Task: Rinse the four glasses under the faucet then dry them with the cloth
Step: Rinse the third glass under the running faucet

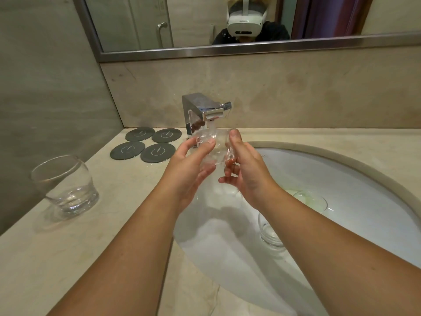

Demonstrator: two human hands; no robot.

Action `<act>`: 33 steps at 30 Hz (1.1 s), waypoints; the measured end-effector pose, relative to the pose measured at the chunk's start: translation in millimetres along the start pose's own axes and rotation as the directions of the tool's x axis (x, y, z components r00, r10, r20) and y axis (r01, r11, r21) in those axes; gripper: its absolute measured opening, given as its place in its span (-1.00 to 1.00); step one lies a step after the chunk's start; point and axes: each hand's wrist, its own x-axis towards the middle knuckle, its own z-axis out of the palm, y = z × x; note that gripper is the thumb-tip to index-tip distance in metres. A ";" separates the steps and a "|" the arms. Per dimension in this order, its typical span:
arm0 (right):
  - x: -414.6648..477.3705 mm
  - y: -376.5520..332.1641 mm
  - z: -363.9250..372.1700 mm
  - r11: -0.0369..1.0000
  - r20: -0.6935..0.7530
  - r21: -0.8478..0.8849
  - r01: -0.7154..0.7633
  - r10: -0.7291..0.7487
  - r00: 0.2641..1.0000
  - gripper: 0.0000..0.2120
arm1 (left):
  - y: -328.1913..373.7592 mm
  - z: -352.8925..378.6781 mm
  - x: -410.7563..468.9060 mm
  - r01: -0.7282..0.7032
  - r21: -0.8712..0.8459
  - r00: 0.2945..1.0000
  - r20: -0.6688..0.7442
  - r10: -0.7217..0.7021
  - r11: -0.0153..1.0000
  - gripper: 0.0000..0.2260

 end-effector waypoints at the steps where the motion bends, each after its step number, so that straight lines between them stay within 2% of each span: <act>1: -0.3 -0.4 -0.1 1.000 -0.006 0.008 0.001 -0.001 1.000 -0.43 | -0.7 0.1 0.0 -0.003 0.006 1.000 0.000 0.003 1.000 -0.55; 5: 1.8 -1.0 -3.2 0.999 -0.042 0.040 -0.003 0.004 0.999 -0.47 | -1.5 0.7 -0.1 0.009 0.014 1.000 0.028 -0.009 1.000 -0.25; 9: 4.2 -0.2 -6.2 0.998 -0.065 0.060 -0.019 0.023 0.998 -0.44 | -3.6 0.6 0.9 -0.027 0.005 0.998 0.049 0.027 1.000 -0.26; 12: 4.3 0.9 -5.5 0.999 -0.074 0.036 -0.028 0.030 0.997 -0.43 | -4.7 0.6 1.0 -0.046 0.005 0.997 0.055 0.045 0.999 -0.15; 17: 2.4 0.6 -3.5 0.998 -0.029 -0.011 -0.058 0.058 0.998 -0.32 | -2.4 0.5 0.6 -0.040 -0.015 0.999 0.009 0.041 0.999 -0.31; 23: -0.8 -3.7 -2.4 0.992 -0.009 0.060 -0.110 0.111 0.994 -0.40 | 0.6 -0.1 0.3 0.000 -0.043 0.997 -0.075 -0.003 0.999 -0.47; 27: 1.2 -1.5 -1.3 0.993 0.041 0.051 -0.102 0.100 0.994 -0.51 | 0.3 1.3 0.5 0.000 -0.044 0.994 -0.113 -0.005 0.999 -0.47; 29: 2.1 -1.0 -1.1 0.995 0.021 0.061 -0.078 0.076 0.997 -0.56 | 0.3 2.0 0.5 0.019 -0.034 0.994 -0.111 -0.023 0.999 -0.46; 33: 2.5 -1.0 -3.2 0.998 -0.030 0.049 -0.030 0.031 0.999 -0.52 | -1.9 2.1 1.3 0.037 0.018 0.998 -0.049 -0.036 0.999 -0.37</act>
